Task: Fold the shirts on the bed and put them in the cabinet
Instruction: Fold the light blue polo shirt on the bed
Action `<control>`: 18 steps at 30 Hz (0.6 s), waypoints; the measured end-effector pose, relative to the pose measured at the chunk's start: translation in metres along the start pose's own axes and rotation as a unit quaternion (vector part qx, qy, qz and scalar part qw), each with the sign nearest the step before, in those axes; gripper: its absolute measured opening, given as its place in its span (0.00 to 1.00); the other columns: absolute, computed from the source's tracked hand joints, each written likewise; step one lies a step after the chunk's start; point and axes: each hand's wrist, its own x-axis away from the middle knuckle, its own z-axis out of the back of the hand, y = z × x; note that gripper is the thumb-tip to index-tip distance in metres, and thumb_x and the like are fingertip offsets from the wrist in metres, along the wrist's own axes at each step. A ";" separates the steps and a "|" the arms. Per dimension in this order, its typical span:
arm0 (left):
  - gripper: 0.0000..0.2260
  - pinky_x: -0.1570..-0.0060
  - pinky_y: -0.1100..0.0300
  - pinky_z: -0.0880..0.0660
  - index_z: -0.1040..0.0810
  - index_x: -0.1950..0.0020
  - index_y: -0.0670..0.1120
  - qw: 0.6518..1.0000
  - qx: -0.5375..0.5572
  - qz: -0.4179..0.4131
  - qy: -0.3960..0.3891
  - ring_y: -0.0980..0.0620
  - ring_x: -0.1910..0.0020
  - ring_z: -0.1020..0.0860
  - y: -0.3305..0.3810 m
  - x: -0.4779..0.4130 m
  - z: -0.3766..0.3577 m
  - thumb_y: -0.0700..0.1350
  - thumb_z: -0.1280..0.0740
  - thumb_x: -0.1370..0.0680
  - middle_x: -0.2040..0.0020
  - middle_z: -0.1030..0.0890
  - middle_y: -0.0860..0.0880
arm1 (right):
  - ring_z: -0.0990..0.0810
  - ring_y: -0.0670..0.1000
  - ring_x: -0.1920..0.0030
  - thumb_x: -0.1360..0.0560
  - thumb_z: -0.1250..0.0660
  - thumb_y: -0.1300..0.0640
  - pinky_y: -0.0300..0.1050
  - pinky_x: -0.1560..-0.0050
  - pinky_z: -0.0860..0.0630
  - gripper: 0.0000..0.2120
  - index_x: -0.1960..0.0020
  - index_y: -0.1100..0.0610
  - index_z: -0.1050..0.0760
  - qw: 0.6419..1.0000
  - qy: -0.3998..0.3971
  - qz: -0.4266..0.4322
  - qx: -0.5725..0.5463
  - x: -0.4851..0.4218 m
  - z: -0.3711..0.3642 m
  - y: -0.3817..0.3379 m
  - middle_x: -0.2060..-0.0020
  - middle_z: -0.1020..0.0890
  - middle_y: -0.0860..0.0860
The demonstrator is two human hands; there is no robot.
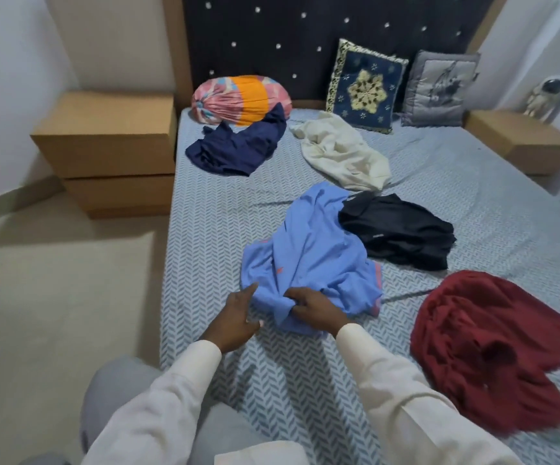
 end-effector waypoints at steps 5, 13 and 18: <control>0.31 0.38 0.48 0.28 0.36 0.23 0.51 0.981 -0.136 -0.133 0.022 0.48 0.23 0.47 0.022 -0.026 -0.012 0.40 0.33 0.26 0.20 0.47 0.46 | 0.21 0.54 0.49 0.25 0.36 0.58 0.52 0.48 0.24 0.12 0.43 0.55 0.24 0.995 -0.075 0.060 -0.014 0.013 0.034 -0.006 0.49 0.19 0.55; 0.18 0.64 0.63 0.32 0.24 0.49 0.61 0.982 0.017 -0.177 0.061 0.61 0.64 0.28 0.035 -0.035 0.001 0.42 0.42 0.30 0.61 0.24 0.57 | 0.28 0.50 0.36 0.31 0.28 0.57 0.46 0.41 0.27 0.36 0.26 0.53 0.38 0.998 0.044 -0.027 -0.034 0.037 0.029 0.040 0.37 0.28 0.48; 0.21 0.42 0.50 0.25 0.22 0.36 0.49 0.981 0.053 -0.183 0.032 0.52 0.43 0.21 0.038 -0.044 0.006 0.48 0.43 0.26 0.42 0.19 0.51 | 0.25 0.57 0.41 0.38 0.38 0.47 0.53 0.43 0.28 0.31 0.34 0.51 0.28 0.981 0.160 -0.078 0.081 0.049 -0.016 0.070 0.41 0.23 0.51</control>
